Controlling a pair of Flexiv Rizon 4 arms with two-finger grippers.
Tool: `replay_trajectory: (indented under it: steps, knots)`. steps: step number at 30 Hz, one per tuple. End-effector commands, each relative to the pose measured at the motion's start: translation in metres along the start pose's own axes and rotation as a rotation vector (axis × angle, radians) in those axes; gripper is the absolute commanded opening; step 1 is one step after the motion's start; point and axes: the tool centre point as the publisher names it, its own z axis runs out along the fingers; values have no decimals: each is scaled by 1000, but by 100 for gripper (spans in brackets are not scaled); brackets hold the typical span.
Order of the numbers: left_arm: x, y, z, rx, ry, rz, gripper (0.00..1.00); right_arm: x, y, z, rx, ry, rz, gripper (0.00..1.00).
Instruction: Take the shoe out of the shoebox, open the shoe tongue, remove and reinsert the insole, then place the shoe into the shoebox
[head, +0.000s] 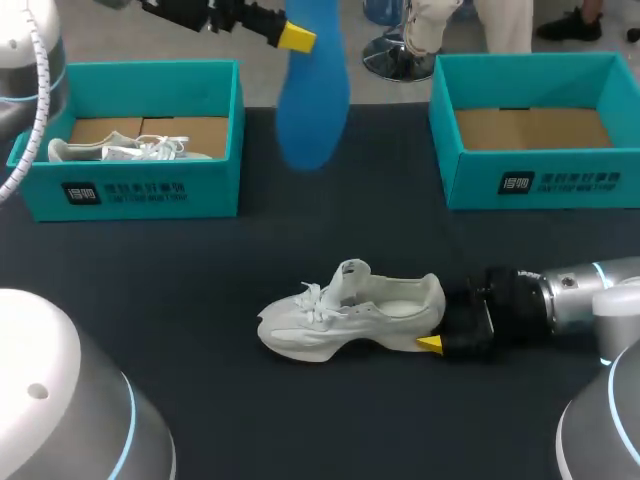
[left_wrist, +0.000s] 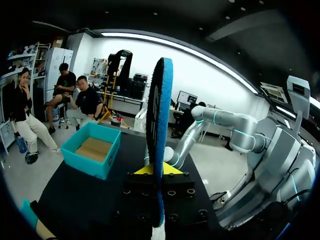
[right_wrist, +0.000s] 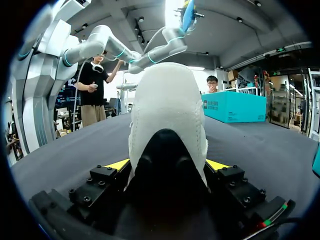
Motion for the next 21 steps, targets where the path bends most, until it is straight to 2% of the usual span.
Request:
replay_trajectory:
  steps: [1, 12, 17, 21]
  knots:
    - [-12, 10, -30, 12, 30, -20, 0, -1, -4, 2, 2, 0, 1, 0]
    - [-30, 24, -38, 28, 69, -107, 0, -1, -4, 2, 2, 0, 1, 0]
    - [-49, 22, -29, 16, 94, -141, 0, -1, -4, 2, 2, 0, 1, 0]
    - [-61, 18, -20, 47, 94, -157, 0, -1, -4, 2, 2, 0, 1, 0]
